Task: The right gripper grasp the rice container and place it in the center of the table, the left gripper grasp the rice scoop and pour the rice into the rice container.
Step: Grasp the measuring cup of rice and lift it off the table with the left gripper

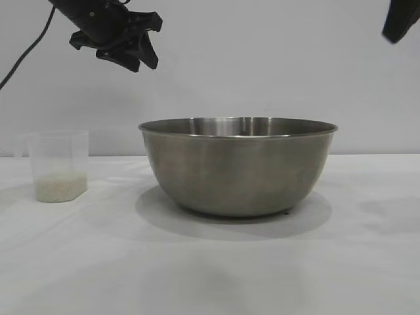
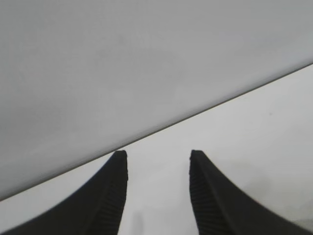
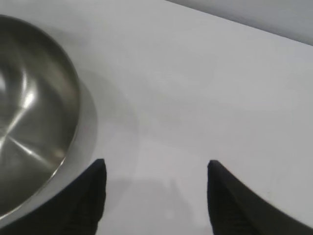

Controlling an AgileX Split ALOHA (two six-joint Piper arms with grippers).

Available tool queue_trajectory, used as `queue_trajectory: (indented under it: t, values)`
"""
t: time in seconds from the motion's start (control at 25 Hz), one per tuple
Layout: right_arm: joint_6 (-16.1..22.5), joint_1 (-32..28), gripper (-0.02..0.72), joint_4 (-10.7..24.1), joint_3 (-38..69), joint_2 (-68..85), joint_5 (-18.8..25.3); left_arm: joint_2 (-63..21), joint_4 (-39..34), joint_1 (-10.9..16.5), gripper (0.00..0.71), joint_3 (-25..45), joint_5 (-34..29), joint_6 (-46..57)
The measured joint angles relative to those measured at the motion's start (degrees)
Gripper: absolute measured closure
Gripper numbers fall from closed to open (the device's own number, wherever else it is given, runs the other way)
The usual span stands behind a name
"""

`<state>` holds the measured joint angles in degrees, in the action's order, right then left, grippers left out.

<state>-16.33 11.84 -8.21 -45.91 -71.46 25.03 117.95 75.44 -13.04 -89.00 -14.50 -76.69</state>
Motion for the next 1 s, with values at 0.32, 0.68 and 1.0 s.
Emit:
queue_trajectory:
  t: [0.32,0.68,1.0]
  values:
    - [0.0,0.0,0.281,-2.7,8.9,23.5,10.7,-0.9,0.0,0.0,0.465,0.0,-0.2,0.0]
    - [2.7,-1.8,0.281,-2.6,13.9,47.4,28.5,-1.3,0.0,0.0,0.465,0.0,-0.7,0.0]
    - [3.4,-10.0,0.281,-1.1,14.4,62.4,36.7,-1.4,0.0,0.0,0.465,0.0,-1.4,0.0]
